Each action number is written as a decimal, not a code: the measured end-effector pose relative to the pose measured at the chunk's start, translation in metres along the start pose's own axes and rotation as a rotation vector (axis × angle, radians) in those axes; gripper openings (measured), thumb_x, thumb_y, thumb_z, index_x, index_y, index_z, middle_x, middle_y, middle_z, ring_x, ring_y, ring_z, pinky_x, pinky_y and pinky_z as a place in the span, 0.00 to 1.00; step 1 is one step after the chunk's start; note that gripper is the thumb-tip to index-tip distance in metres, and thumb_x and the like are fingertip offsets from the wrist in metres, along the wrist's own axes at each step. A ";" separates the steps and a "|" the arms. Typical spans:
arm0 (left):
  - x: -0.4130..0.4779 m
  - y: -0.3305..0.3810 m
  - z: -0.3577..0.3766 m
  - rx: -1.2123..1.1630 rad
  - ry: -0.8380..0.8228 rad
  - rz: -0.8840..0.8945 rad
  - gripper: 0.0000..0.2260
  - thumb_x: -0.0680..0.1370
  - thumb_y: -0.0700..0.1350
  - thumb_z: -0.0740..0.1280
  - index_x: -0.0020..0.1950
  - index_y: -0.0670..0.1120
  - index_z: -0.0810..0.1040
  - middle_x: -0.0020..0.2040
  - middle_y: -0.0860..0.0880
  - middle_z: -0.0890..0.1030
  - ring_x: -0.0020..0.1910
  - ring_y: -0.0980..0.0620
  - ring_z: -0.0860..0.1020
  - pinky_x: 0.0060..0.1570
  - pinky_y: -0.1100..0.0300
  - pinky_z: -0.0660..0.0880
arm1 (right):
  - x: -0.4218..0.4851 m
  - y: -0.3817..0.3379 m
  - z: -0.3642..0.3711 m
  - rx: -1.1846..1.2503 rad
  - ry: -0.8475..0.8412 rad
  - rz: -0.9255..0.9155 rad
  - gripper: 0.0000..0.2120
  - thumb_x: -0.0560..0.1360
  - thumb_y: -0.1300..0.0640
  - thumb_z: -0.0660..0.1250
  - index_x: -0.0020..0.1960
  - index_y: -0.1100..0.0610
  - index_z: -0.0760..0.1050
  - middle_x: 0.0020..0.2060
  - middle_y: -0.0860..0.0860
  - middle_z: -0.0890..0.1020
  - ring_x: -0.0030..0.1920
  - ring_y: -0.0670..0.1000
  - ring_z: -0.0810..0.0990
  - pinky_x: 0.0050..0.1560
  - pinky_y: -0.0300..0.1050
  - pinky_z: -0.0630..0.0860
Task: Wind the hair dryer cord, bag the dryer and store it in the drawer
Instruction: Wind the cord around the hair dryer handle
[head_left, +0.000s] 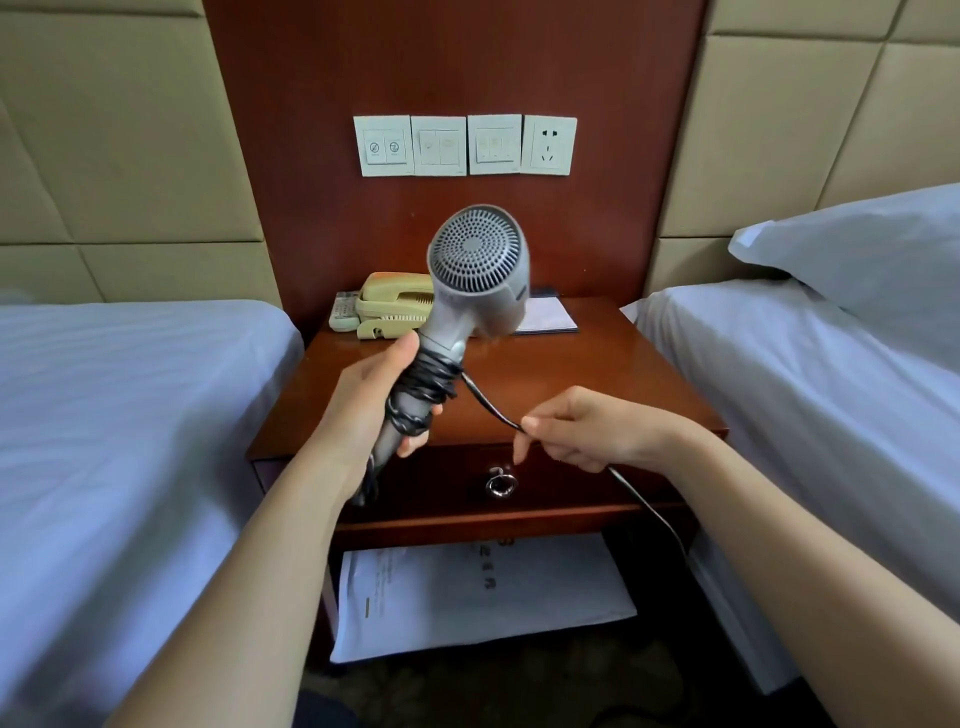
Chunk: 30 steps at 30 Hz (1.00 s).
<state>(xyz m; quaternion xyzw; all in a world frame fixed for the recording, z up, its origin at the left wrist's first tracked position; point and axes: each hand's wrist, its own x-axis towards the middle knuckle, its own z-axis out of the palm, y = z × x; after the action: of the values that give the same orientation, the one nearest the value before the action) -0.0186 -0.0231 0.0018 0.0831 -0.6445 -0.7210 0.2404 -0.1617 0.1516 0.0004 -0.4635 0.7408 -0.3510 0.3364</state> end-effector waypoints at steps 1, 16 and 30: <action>0.001 0.001 -0.001 0.012 0.061 -0.020 0.24 0.71 0.62 0.66 0.38 0.40 0.77 0.29 0.42 0.75 0.16 0.50 0.67 0.18 0.66 0.63 | -0.004 -0.009 0.003 -0.108 -0.002 0.001 0.16 0.81 0.53 0.55 0.46 0.56 0.80 0.21 0.42 0.64 0.23 0.43 0.59 0.23 0.35 0.58; 0.005 -0.002 0.004 0.893 0.269 0.105 0.26 0.77 0.64 0.55 0.39 0.43 0.79 0.33 0.44 0.81 0.28 0.49 0.80 0.29 0.48 0.80 | -0.038 -0.095 0.034 -0.950 0.410 -0.292 0.10 0.78 0.49 0.60 0.40 0.52 0.70 0.36 0.48 0.75 0.39 0.55 0.72 0.36 0.46 0.68; -0.016 0.002 0.031 1.368 -0.258 0.035 0.33 0.66 0.76 0.48 0.44 0.50 0.76 0.32 0.51 0.72 0.32 0.51 0.74 0.31 0.54 0.68 | -0.017 -0.069 0.026 -0.785 0.650 -0.254 0.18 0.67 0.42 0.72 0.33 0.55 0.71 0.25 0.48 0.71 0.30 0.49 0.69 0.30 0.42 0.63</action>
<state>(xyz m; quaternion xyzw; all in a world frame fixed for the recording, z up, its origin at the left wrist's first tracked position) -0.0176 0.0120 0.0055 0.1192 -0.9787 -0.1529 0.0672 -0.1033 0.1399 0.0472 -0.5081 0.8207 -0.2105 -0.1550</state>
